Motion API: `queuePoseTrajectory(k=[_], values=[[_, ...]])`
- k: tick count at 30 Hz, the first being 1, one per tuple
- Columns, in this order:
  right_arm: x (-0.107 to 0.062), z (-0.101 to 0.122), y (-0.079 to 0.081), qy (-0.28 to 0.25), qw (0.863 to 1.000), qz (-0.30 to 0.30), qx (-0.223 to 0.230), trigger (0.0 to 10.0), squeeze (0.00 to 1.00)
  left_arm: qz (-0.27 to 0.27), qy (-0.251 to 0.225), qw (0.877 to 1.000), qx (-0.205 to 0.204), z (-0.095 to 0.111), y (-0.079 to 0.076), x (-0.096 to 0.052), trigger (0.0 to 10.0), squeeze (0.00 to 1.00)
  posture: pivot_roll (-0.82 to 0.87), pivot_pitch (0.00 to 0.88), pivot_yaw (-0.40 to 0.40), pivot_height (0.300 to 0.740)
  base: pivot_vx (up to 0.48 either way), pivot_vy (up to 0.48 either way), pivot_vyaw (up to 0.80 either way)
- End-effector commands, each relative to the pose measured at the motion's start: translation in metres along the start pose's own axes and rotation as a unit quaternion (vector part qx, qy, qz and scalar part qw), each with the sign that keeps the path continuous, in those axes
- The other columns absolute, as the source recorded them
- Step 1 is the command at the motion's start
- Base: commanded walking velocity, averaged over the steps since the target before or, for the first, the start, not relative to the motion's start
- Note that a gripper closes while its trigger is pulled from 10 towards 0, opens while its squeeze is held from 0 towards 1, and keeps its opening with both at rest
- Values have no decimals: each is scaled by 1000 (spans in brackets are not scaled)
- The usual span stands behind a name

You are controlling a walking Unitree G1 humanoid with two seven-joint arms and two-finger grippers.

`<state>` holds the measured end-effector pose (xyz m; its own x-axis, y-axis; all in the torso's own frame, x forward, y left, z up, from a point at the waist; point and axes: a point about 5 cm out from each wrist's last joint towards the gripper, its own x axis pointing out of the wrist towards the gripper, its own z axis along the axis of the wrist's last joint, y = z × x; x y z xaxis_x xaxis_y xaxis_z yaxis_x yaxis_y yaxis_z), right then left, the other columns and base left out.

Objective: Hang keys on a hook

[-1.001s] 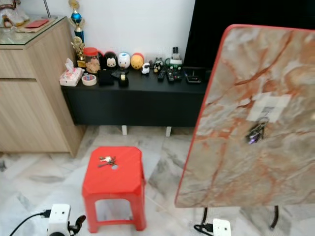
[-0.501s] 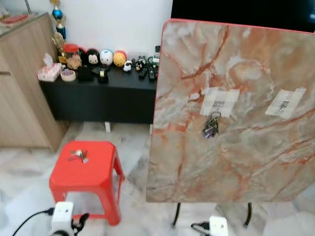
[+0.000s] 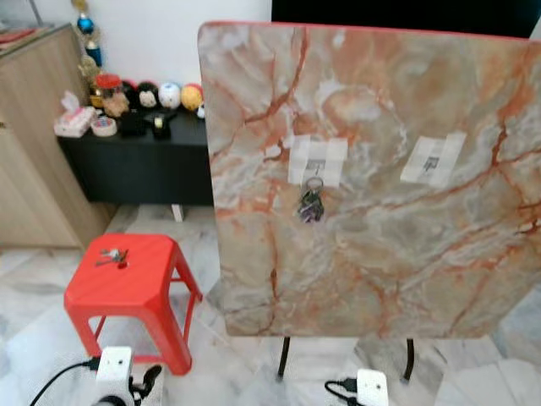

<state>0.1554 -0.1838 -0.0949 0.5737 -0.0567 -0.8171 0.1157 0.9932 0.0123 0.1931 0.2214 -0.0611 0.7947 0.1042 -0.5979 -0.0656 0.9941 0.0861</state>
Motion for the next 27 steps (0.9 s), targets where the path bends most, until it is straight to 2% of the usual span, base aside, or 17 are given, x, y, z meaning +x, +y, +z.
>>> queuePoseTrajectory(k=[1,5,10,22,23,24,27], values=[[1,4,-1,-9,1000,-2,5,10000,0,-9,-13,1000,7,7,-2,3,10000,0,39,13,-84,737,0,0,0],[1,4,1,-9,1000,-4,7,10000,0,-19,-7,1000,9,6,-3,3,10000,0,40,14,-68,737,0,0,0],[2,9,9,-29,999,9,13,10000,0,-9,-7,1000,11,6,4,2,10000,0,32,16,-50,737,0,0,0],[4,30,10,-75,997,19,24,10000,0,-13,-25,1000,4,13,5,4,10000,0,31,6,-49,737,0,0,0],[6,38,13,-83,996,21,23,10000,0,-12,-26,1000,3,13,5,4,10000,0,29,6,-50,737,0,0,0],[9,62,24,-97,995,26,21,10000,0,-12,-26,1000,3,13,5,3,10000,0,30,5,-52,737,0,0,0],[11,79,31,-110,993,30,20,10000,0,-11,-27,1000,2,12,5,3,10000,0,32,4,-54,737,0,0,0]])
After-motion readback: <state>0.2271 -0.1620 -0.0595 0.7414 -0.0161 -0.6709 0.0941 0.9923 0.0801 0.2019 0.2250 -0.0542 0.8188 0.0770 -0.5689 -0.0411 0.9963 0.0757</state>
